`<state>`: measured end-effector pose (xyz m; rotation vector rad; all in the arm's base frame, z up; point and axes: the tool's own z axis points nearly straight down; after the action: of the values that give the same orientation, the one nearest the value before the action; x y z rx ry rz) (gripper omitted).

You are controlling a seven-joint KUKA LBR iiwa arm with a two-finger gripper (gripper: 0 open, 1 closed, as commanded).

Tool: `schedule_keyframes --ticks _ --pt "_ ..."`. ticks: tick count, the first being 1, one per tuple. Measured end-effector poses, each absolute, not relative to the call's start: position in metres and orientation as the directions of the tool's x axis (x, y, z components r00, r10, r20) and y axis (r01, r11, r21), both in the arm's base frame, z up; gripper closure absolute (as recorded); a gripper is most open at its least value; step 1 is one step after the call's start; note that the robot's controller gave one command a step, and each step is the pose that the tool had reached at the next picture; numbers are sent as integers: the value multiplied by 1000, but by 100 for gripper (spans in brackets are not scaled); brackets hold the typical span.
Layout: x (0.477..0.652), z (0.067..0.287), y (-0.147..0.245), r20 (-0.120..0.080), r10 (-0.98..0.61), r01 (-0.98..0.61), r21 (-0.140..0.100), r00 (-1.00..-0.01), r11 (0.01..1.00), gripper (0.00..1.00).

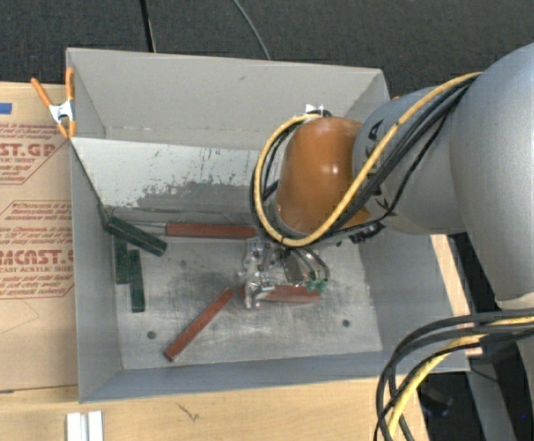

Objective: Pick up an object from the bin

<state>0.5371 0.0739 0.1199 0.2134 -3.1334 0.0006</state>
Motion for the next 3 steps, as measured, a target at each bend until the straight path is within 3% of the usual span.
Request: schedule_keyframes --ticks 3 --pt "537 156 74 1 -135 -135 0 -991 991 100"
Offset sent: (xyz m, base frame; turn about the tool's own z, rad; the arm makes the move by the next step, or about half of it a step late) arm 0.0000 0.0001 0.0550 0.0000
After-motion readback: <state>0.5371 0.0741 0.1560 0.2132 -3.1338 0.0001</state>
